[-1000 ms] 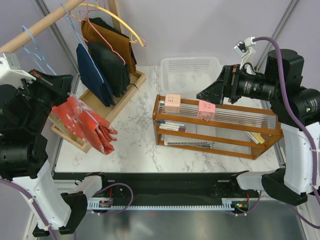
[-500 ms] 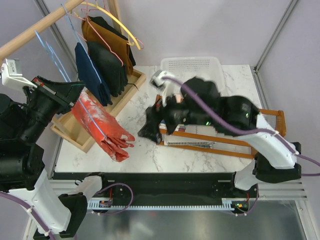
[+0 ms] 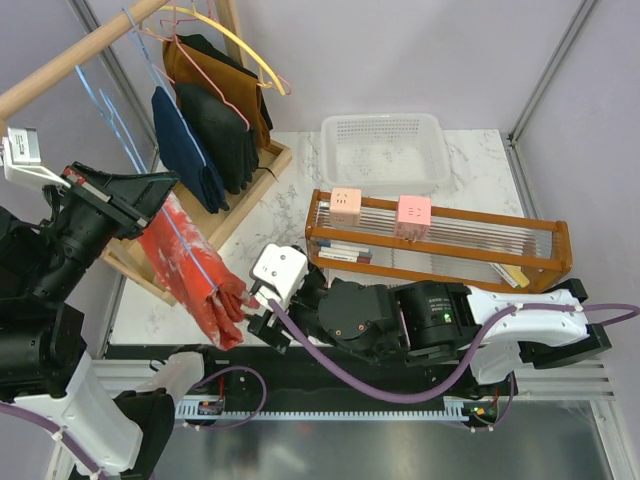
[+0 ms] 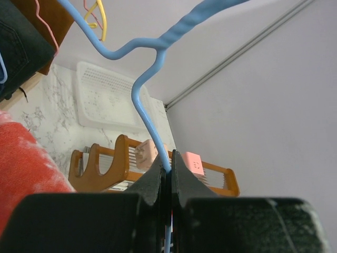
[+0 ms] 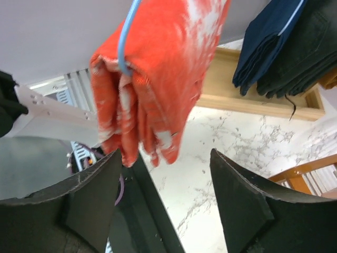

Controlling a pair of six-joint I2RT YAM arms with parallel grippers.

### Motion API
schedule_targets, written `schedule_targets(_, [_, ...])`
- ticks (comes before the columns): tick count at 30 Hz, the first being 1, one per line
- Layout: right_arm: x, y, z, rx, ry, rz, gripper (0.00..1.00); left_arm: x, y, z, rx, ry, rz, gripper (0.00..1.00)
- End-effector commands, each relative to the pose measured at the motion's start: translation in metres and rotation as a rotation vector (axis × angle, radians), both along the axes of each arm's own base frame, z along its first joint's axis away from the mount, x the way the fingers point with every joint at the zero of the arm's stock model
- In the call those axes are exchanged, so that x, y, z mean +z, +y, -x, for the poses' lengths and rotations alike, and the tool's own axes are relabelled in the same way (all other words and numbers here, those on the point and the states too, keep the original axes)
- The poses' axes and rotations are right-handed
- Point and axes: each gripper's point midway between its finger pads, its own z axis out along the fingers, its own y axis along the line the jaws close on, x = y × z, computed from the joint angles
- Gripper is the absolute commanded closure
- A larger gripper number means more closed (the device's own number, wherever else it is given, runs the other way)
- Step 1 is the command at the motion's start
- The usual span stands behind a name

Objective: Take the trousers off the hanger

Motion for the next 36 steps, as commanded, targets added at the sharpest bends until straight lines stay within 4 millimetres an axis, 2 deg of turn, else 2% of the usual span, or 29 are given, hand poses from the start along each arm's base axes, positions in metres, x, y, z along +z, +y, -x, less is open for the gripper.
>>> schedule_targets(1, [0.033, 0.002, -0.010, -0.065, -0.069, -0.134, 0.29, 0.037, -0.014, 0.026, -0.076, -0.142, 0.052, 0.98])
schedule_targets(6, [0.048, 0.013, -0.002, -0.020, -0.057, -0.193, 0.31, 0.038, -0.017, 0.031, -0.094, -0.140, 0.061, 0.98])
schedule_targets(11, [0.051, 0.016, 0.008, 0.010, -0.030, -0.227, 0.31, 0.042, -0.021, 0.036, -0.119, -0.151, 0.069, 0.98])
schedule_targets(18, [0.035, 0.025, 0.009, -0.001, -0.038, -0.198, 0.34, 0.044, -0.025, 0.038, -0.149, -0.147, 0.083, 0.98])
schedule_targets(20, [0.036, 0.021, 0.005, -0.023, -0.046, -0.206, 0.37, 0.044, -0.027, 0.039, -0.157, -0.145, 0.090, 0.98])
schedule_targets(24, [0.026, 0.016, -0.002, -0.057, -0.068, -0.176, 0.39, 0.046, -0.030, 0.042, -0.180, -0.147, 0.096, 0.98])
schedule_targets(28, [0.026, 0.011, -0.004, -0.074, -0.063, -0.188, 0.42, 0.046, -0.031, 0.043, -0.192, -0.143, 0.104, 0.98])
schedule_targets(36, [0.024, 0.017, -0.004, -0.074, -0.068, -0.204, 0.48, 0.049, -0.034, 0.046, -0.210, -0.143, 0.118, 0.98])
